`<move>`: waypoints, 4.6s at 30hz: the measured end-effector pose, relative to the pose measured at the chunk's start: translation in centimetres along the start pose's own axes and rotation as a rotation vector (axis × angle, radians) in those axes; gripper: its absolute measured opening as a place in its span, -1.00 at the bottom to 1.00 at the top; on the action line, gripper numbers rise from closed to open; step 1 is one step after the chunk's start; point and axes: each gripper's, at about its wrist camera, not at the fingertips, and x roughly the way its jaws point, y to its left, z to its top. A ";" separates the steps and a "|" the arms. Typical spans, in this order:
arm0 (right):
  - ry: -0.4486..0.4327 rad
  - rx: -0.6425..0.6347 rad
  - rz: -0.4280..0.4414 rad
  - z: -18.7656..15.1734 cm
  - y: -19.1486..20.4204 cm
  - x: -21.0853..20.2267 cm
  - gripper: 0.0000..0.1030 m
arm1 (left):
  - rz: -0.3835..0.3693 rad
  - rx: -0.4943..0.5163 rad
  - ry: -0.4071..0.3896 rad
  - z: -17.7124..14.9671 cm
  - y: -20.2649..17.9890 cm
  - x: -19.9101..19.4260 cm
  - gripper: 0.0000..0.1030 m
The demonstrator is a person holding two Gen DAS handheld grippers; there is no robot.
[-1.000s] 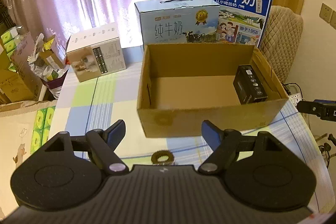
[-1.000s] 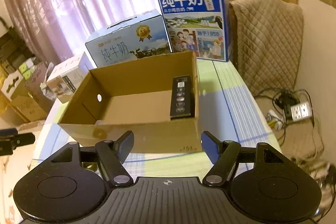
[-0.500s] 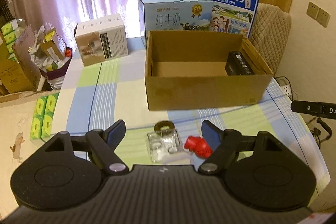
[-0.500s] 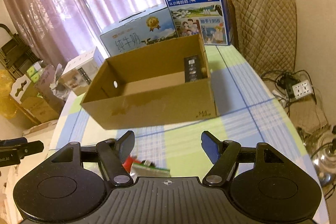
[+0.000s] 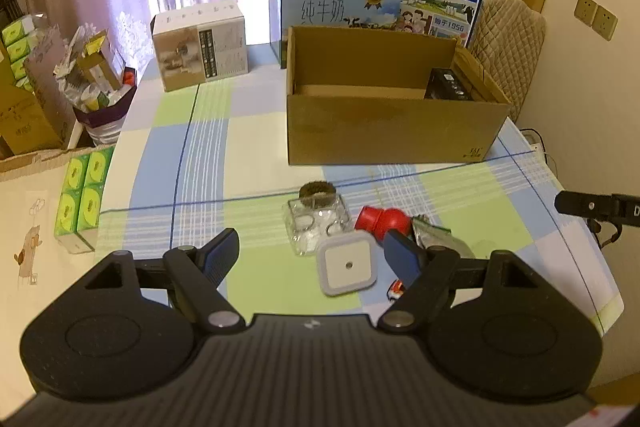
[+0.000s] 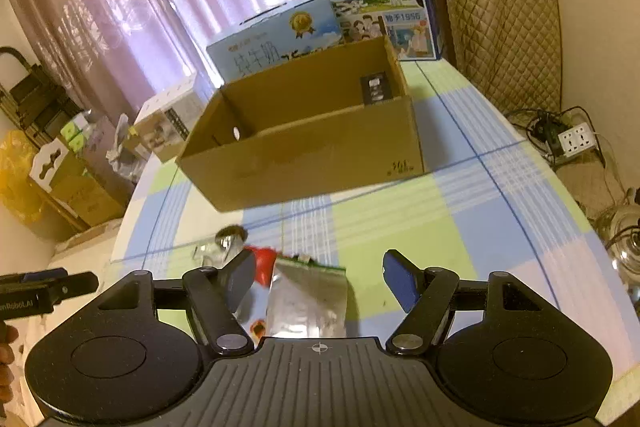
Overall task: Organize objects
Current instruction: 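Lower the right tool onto the silver foil bag while the left tool approaches the cotton swab bag, then grasp the foil bag with the right tool while the left tool grasps the cotton swab bag, then carry the foil bag and cotton swab bag into the cardboard box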
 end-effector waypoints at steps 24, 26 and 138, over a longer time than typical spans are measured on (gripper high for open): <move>0.117 0.005 -0.075 -7.4 1.9 0.9 0.32 | -0.050 0.022 0.069 -5.6 1.3 0.3 0.49; 0.137 0.003 -0.071 -7.9 2.0 1.3 0.32 | -0.054 0.021 0.078 -5.9 1.3 0.4 0.49; 0.217 -0.134 -0.002 -3.6 -5.3 6.6 -0.11 | -0.247 0.255 0.172 -5.7 -6.4 8.3 -0.61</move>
